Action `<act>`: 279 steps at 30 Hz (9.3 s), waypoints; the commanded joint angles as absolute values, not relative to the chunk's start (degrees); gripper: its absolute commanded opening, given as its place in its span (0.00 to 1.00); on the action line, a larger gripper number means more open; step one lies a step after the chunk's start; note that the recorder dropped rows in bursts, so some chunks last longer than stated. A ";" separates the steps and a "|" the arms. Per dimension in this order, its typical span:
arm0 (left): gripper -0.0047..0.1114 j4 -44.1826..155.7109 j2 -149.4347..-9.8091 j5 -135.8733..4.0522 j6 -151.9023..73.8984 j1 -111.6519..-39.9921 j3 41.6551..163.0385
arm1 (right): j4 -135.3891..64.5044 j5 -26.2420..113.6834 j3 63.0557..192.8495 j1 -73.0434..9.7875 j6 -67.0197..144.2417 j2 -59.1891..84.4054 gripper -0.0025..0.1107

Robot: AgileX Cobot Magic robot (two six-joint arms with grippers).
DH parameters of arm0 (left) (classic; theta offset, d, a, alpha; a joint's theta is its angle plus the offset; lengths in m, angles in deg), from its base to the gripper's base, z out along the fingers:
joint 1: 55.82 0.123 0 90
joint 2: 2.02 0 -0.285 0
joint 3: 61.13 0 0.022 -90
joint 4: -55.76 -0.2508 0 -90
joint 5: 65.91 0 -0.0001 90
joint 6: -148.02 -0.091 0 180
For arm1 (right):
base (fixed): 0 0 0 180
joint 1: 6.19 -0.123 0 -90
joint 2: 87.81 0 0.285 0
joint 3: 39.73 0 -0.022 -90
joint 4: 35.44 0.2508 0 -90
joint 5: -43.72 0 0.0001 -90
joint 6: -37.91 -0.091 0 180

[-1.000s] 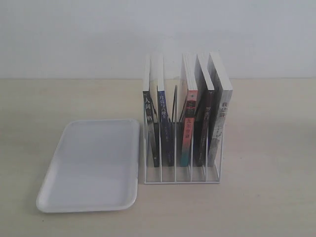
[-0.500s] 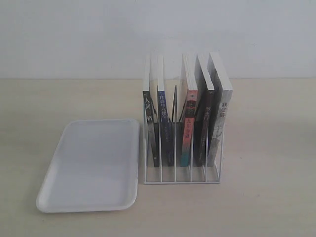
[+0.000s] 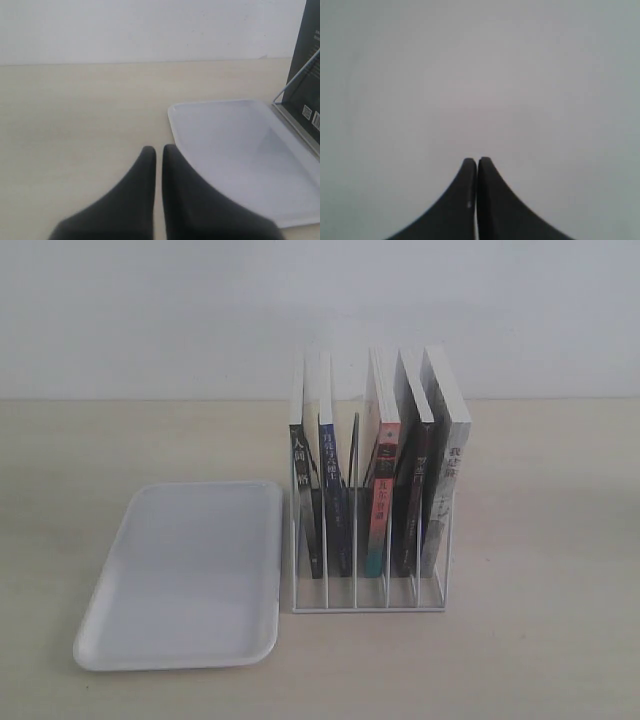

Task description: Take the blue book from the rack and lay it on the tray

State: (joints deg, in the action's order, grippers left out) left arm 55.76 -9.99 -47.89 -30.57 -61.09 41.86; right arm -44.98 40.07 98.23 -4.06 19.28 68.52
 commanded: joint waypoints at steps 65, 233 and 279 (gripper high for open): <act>0.08 55.76 -9.81 -48.19 -30.19 -60.96 41.66 | -34.72 84.23 139.14 -30.14 26.97 -7.63 0.37; 0.08 55.76 -9.81 -48.19 -30.19 -60.96 41.66 | -42.38 77.46 139.34 -30.14 17.27 -0.91 0.02; 0.08 55.76 -9.81 -48.19 -30.19 -60.96 41.66 | -40.21 85.16 144.33 -38.74 21.54 -9.13 0.23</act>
State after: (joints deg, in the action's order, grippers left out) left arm 55.76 -9.99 -47.89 -30.57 -61.09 41.86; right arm -38.25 85.26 143.94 -38.73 22.36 -9.21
